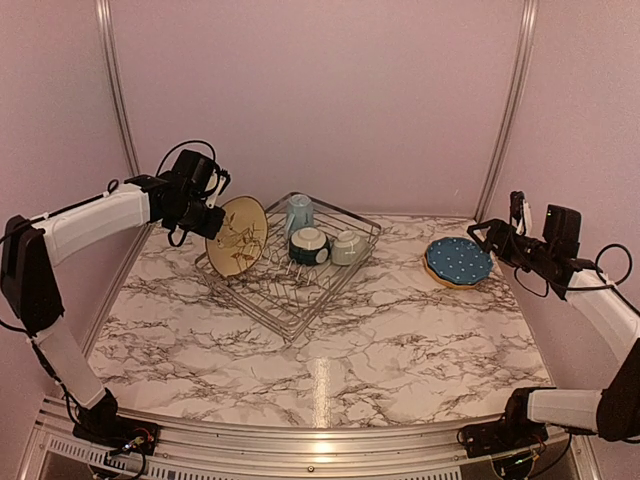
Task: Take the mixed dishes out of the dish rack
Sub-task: Grab the plate from the dish rack, then pass from the left arm to the right
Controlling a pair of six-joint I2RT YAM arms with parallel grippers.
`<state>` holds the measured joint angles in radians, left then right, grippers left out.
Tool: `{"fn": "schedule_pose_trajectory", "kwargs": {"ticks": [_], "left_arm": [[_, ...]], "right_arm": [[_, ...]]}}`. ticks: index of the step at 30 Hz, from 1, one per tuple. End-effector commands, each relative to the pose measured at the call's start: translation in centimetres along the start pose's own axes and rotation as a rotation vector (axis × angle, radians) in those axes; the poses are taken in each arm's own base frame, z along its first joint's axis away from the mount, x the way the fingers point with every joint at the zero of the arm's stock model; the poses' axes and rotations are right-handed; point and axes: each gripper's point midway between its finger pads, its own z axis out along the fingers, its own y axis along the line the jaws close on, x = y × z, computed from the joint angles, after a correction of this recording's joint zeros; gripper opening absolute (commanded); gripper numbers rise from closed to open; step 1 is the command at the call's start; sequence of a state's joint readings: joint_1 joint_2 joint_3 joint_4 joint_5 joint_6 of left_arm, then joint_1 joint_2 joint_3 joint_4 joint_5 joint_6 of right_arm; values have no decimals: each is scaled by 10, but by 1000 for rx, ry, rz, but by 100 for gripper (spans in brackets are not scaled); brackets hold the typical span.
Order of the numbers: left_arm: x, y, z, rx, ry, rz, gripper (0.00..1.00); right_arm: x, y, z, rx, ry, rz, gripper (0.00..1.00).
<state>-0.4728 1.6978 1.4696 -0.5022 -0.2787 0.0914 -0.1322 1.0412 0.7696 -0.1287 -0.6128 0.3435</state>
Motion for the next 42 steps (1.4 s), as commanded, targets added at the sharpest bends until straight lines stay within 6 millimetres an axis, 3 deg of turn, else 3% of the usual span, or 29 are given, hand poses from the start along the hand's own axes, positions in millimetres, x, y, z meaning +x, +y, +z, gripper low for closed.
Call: {"fn": "schedule_pose_trajectory", "kwargs": {"ticks": [1,13,22,25,30,39,42], "left_arm": [[-62,30,-66,-53,-257,-196,0],[-81,43,-102,-45,-313,-335,0],[-91,16,-143,217,-410,-461,0],[-90,-1,-149,344,-423,-512,0],[-84,-31,-144,526,-406,-578,0],[-73,-69,-128,787,-390,-741,0],[-69,-79,-124,861,-374,-784,0]], "right_arm": [[-2,3,1,-17,-11,8,83],[-1,5,1,-26,-1,19,83],[8,14,11,-84,31,74,84],[14,35,21,-138,50,76,84],[29,98,45,-300,106,81,84],[84,206,93,-561,281,171,81],[94,231,101,-651,307,214,80]]}}
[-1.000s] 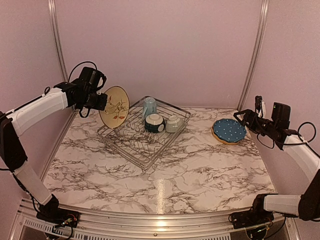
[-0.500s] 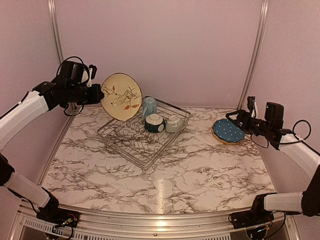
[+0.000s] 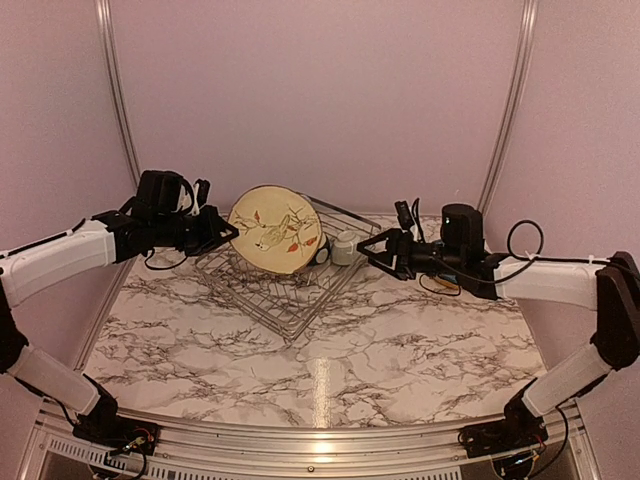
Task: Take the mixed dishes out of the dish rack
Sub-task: Pass from the left arm to the right
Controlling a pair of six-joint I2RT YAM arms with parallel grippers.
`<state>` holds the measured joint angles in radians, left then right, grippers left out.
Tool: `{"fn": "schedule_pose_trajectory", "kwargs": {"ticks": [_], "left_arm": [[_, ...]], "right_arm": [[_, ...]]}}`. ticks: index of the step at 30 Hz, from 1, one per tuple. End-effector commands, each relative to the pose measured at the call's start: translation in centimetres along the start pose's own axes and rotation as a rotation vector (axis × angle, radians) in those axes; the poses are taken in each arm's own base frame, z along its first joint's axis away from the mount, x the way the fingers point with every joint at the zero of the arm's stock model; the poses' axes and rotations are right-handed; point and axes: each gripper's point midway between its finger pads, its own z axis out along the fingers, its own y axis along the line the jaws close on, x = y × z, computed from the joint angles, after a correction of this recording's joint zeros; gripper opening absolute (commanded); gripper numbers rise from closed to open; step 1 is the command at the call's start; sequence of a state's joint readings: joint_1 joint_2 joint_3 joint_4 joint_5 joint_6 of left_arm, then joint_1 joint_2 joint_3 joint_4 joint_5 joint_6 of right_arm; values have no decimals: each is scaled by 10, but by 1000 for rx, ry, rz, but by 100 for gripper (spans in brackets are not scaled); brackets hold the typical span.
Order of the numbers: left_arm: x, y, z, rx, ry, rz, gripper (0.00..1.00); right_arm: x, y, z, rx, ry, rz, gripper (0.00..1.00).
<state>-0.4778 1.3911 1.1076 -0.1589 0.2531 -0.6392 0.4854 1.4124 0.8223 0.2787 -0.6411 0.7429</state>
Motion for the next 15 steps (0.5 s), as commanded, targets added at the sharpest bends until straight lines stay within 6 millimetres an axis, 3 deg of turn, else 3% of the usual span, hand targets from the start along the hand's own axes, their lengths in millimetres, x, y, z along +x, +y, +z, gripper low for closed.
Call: {"fn": "schedule_pose_trajectory", "kwargs": {"ticks": [1,9,15], "left_arm": [[-40,-67,-16,329,-153,-61,0],[-19,-65,-9,395,-139,-144,0],[-4,-68,-2,414,-118,-164,0]], "right_arm": [[-14,50,29,-192,-37,27,79],[-2,52,64,-253,-2,126,74],[0,40,73,-254,-11,181,58]]}}
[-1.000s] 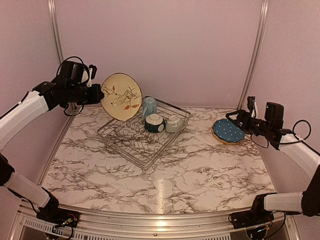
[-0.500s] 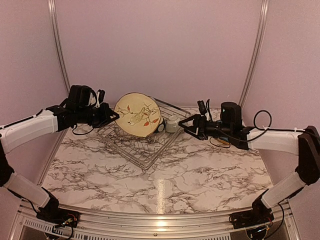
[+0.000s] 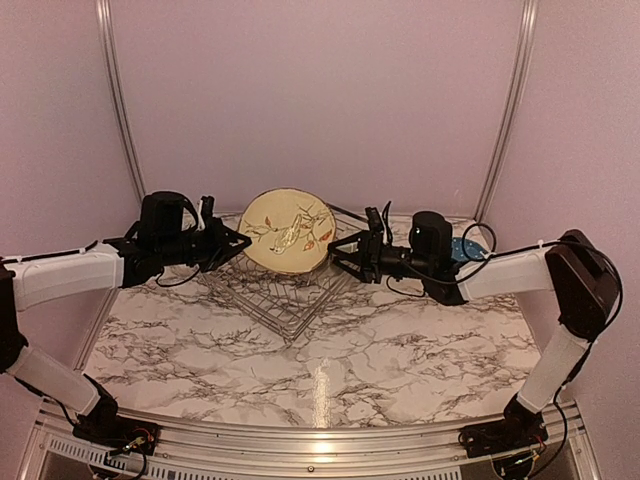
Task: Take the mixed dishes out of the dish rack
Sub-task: Pass from the left arm to the right, then place the plate with another plate.
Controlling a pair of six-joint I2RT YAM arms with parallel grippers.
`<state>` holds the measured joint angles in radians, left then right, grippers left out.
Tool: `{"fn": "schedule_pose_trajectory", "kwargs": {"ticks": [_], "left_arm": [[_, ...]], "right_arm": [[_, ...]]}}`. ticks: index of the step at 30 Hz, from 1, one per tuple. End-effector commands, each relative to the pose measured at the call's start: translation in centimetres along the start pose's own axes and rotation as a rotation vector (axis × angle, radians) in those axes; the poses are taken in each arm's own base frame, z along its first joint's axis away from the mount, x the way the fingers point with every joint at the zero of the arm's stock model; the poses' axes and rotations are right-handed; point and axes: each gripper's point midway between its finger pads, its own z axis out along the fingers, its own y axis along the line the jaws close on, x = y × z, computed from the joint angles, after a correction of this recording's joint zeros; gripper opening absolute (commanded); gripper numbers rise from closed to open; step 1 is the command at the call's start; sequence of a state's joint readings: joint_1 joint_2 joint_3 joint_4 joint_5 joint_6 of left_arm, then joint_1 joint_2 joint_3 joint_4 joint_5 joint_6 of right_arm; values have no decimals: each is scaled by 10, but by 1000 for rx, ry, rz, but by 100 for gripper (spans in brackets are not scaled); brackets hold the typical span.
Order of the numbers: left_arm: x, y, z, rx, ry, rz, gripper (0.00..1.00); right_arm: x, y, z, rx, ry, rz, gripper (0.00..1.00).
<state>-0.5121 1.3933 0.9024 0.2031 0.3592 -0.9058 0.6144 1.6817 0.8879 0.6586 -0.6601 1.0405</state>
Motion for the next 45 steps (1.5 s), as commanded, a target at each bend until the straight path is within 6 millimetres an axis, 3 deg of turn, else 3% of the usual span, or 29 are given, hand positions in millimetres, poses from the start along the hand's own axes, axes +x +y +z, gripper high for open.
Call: {"fn": "schedule_pose_trajectory", "kwargs": {"ticks": [1,10,18,21,27,31,37,45], "left_arm": [[-17,-61,-7,229,-86,47,0],[7,-57,7,210,-94,50,0],[6,-46,1,137,-178,76,0],[8,-50,0,153,-165,107,0],[6,-47,-14,91,-173,212,54],[-3,-47,-30,2,-196,308,78],[-30,-58,-54,-91,-226,436,88],[-89,-87,-109,-241,-352,611,95]], "right_arm": [[-13,16,9,-75,-44,21,53],[-10,4,8,-70,-75,66,30],[-9,-1,2,-73,-113,93,4],[-9,1,3,-81,-112,92,0],[-13,12,1,-105,-108,61,0],[-17,22,-3,-126,-110,39,0],[-31,26,-18,-115,-132,10,0],[-50,16,-68,-5,-213,-47,0]]}}
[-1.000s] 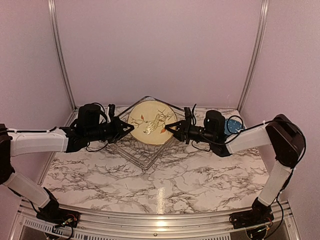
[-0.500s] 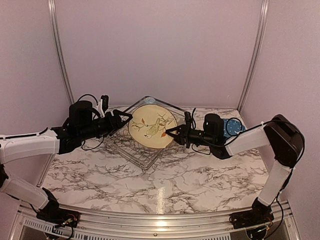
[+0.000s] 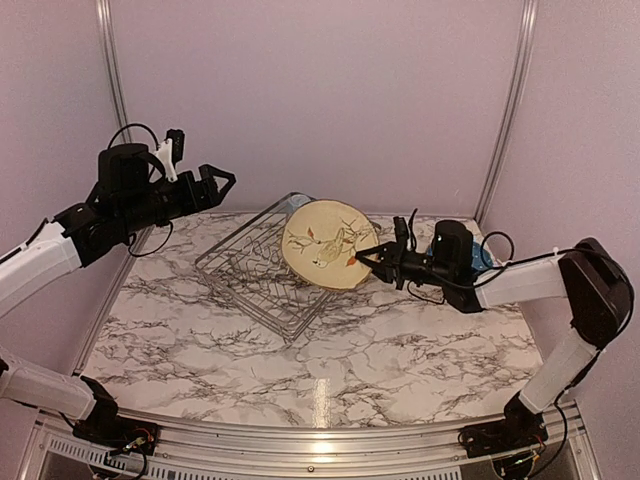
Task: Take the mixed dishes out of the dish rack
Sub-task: Place the plate with another plate.
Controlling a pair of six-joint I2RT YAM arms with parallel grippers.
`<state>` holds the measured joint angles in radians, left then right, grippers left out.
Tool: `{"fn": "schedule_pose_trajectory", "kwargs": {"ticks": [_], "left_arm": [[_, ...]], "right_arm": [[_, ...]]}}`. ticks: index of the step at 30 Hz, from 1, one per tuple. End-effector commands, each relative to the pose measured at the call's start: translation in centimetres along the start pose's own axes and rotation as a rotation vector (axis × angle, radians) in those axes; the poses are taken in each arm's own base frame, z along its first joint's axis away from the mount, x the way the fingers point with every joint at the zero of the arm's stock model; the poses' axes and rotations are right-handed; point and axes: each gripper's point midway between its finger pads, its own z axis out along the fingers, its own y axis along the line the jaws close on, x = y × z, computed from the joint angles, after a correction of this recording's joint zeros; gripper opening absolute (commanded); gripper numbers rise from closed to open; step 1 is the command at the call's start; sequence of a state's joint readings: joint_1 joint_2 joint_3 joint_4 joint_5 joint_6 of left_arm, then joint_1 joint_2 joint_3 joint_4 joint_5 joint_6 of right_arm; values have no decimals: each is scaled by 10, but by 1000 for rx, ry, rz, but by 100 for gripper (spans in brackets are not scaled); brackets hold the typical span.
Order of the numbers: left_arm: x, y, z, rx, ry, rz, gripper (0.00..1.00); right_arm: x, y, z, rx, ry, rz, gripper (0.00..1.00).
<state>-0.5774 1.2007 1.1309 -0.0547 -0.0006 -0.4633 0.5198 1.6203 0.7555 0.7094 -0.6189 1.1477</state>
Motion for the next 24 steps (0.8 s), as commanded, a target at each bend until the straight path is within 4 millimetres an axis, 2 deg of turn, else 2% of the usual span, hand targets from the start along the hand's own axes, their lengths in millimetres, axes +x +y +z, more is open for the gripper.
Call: {"fn": "schedule_pose_trajectory", "kwargs": {"ticks": [1,4,8,14,19,24], "left_arm": [[-35,11,-29,-120,-37,160,96],[-55,10,-40,-160,-71,223,98],[-63,22,-49,-236,-101,302,99],[-56,45,-56,-335,-129,353,99],[-48,59,-56,-367,-134,358,99],[-35,72,-52,-396,-101,374,99]], "right_arm": [[-34,50,-34,-64,-112,-186,0],[-50,42,-58,42,-173,-229,0],[-71,23,-96,187,-239,-244,0],[-105,-1,-162,330,-360,-231,0],[-133,-34,-212,393,-449,-113,0],[-151,-50,-235,396,-508,-41,0]]}}
